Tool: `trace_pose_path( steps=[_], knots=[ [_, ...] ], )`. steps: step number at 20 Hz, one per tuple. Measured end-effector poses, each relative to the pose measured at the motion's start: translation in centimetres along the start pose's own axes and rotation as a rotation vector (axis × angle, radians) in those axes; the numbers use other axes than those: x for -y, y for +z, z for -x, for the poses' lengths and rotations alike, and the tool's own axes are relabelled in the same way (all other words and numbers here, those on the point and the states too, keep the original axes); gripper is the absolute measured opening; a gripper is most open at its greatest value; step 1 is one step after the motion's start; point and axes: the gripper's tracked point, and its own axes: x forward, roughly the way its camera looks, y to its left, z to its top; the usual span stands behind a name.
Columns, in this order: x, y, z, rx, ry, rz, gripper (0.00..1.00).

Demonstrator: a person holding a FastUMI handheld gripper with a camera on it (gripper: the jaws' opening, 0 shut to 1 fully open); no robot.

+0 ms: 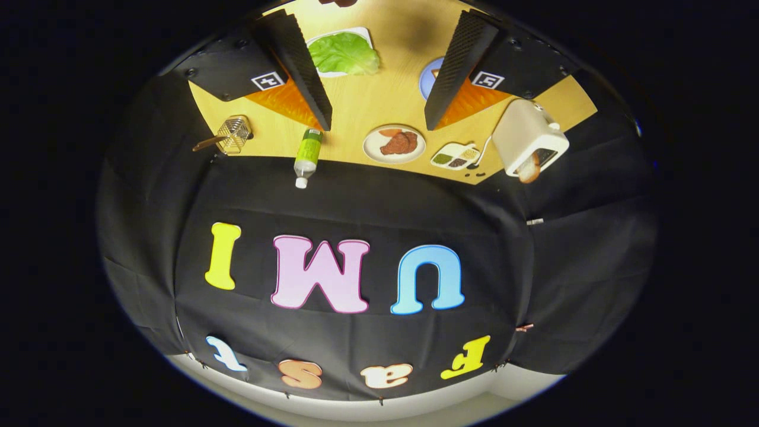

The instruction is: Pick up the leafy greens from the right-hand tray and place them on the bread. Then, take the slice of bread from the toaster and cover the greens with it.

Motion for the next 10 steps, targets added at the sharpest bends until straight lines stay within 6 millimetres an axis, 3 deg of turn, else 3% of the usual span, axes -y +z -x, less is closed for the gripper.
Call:
trace_pose_path(
  steps=[10],
  knots=[
    [4.2, -10.6, -5.0, -0.213, 0.108, 0.06, 0.98]
  ],
)
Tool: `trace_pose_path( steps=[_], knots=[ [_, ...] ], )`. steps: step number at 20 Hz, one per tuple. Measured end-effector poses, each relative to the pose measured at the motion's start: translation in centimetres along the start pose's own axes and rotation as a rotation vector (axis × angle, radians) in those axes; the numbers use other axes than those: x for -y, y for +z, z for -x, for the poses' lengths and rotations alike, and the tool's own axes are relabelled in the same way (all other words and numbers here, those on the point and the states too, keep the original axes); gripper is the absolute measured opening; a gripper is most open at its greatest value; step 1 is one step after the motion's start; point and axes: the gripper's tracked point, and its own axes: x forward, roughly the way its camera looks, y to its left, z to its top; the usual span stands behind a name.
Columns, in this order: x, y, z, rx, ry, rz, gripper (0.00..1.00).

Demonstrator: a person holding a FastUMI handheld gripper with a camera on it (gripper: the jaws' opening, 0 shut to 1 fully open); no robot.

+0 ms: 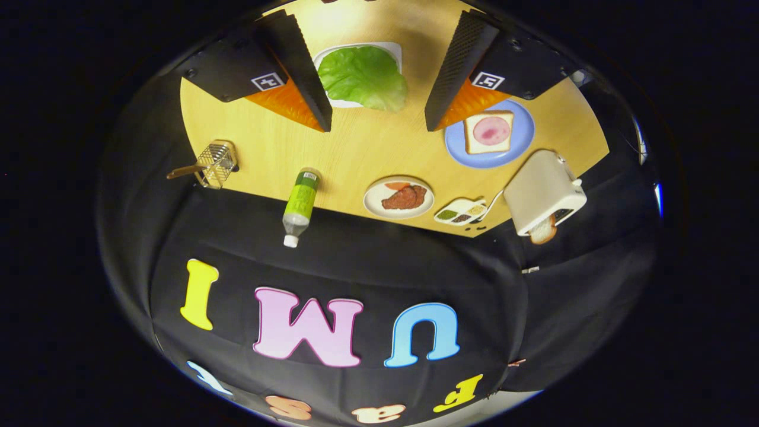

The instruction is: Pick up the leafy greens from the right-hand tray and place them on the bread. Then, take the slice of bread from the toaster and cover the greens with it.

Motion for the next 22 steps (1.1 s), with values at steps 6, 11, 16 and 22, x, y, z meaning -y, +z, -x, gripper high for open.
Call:
trace_pose_path(
  steps=[6, 11, 16, 22],
  knots=[
    [0.9, -6.4, -4.0, -0.13, 0.098, 0.122, 0.98],
    [1.6, -10.5, -6.2, -0.195, 0.127, 0.16, 0.98],
    [1.7, -13.3, -7.9, -0.253, 0.146, 0.133, 0.83],
    [1.4, -14.5, -8.0, -0.322, 0.17, 0.112, 0.7]
  ],
)
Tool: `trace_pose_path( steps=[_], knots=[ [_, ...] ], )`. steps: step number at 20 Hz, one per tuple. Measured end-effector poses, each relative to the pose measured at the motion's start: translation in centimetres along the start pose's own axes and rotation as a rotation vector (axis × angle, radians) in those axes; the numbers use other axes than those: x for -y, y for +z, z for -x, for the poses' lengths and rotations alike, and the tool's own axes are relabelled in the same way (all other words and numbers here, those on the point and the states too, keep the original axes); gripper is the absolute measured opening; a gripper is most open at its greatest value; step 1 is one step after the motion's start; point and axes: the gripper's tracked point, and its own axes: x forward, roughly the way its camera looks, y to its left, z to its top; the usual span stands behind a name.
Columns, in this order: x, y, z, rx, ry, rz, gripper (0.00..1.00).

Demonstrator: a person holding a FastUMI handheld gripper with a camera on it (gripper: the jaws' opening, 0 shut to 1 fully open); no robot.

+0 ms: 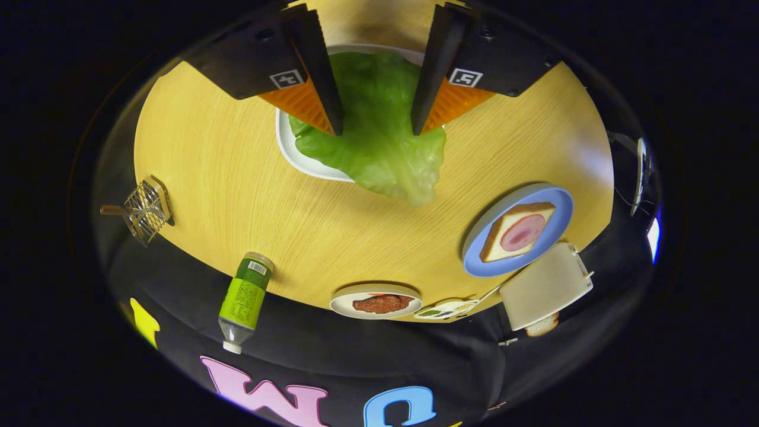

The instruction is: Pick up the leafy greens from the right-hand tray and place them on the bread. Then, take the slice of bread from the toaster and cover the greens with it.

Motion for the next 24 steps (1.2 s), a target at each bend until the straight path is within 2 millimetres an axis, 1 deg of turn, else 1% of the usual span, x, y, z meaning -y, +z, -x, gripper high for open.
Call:
trace_pose_path(
  steps=[1, 2, 4, 5, 6, 7, 8, 9, 10, 11, 14, 19, 23, 24],
  knots=[
    [0.0, 0.0, 0.0, -0.002, 0.0, 0.004, 0.64],
    [0.1, 0.1, -0.1, -0.005, 0.0, 0.005, 0.6],
    [0.1, 0.1, 0.0, -0.007, -0.01, -0.001, 0.61],
    [0.4, 0.1, 0.0, -0.001, -0.025, -0.021, 0.4],
    [0.2, 0.2, -0.1, 0.006, -0.026, -0.016, 0.19],
    [0.2, 0.2, -0.1, 0.003, -0.033, 0.004, 0.17],
    [0.0, 0.2, -0.1, 0.006, -0.023, 0.024, 0.12],
    [-0.1, 0.1, 0.0, -0.003, -0.027, 0.03, 0.11],
    [-0.1, 0.2, 0.1, -0.006, -0.023, 0.024, 0.07],
    [0.0, 0.1, -0.4, -0.011, -0.017, 0.006, 0.06],
    [0.2, 0.6, 0.2, -0.015, -0.02, -0.027, 0.05],
    [0.0, 3.1, 2.9, 0.022, -0.039, -0.023, 0.06],
    [-0.5, 6.2, 5.5, 0.051, -0.056, -0.036, 0.05],
    [-0.9, 7.1, 6.1, 0.059, -0.056, -0.034, 0.05]
  ],
)
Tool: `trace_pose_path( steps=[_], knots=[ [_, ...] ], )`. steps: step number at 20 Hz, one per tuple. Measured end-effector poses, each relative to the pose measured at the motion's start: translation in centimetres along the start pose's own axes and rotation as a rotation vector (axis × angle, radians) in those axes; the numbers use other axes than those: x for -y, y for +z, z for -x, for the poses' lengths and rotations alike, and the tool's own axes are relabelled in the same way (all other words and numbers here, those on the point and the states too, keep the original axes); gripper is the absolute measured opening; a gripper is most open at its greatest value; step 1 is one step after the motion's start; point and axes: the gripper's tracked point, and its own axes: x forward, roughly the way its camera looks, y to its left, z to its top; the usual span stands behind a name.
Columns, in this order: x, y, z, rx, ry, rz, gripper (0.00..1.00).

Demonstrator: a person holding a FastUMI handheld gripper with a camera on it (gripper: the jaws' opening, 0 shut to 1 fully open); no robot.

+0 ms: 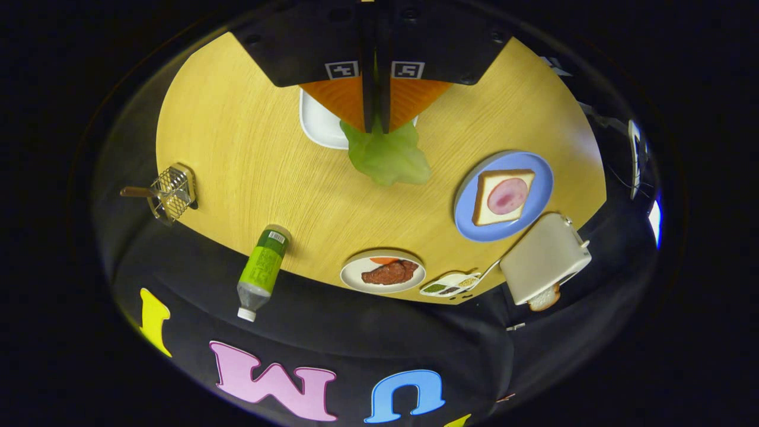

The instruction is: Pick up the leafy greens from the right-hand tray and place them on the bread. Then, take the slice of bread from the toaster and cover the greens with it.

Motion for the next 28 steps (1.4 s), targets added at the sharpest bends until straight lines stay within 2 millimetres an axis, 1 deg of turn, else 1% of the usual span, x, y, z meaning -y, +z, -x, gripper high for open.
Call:
trace_pose_path(
  steps=[3, 5, 9, 12, 17, 19, 21, 25, 26, 27, 28],
  knots=[
    [-1.9, 2.7, 1.3, 0.025, 0.009, 0.012, 0.05],
    [-3.9, 4.4, 1.6, 0.039, 0.026, 0.025, 0.06],
    [-8.9, 7.2, 1.0, 0.059, 0.078, 0.037, 0.05],
    [-12.2, 8.5, -0.4, 0.056, 0.102, 0.072, 0.05],
    [-17.3, 8.9, -4.0, 0.033, 0.153, 0.092, 0.05],
    [-19.1, 8.7, -5.4, 0.017, 0.174, 0.088, 0.05],
    [-20.5, 8.0, -6.7, -0.013, 0.188, 0.087, 0.06],
    [-22.0, 6.8, -8.6, -0.054, 0.191, 0.095, 0.06],
    [-22.2, 6.6, -9.1, -0.063, 0.186, 0.095, 0.06],
    [-22.3, 6.5, -9.5, -0.07, 0.179, 0.096, 0.09],
    [-22.3, 6.4, -9.9, -0.072, 0.17, 0.097, 0.09]
  ],
)
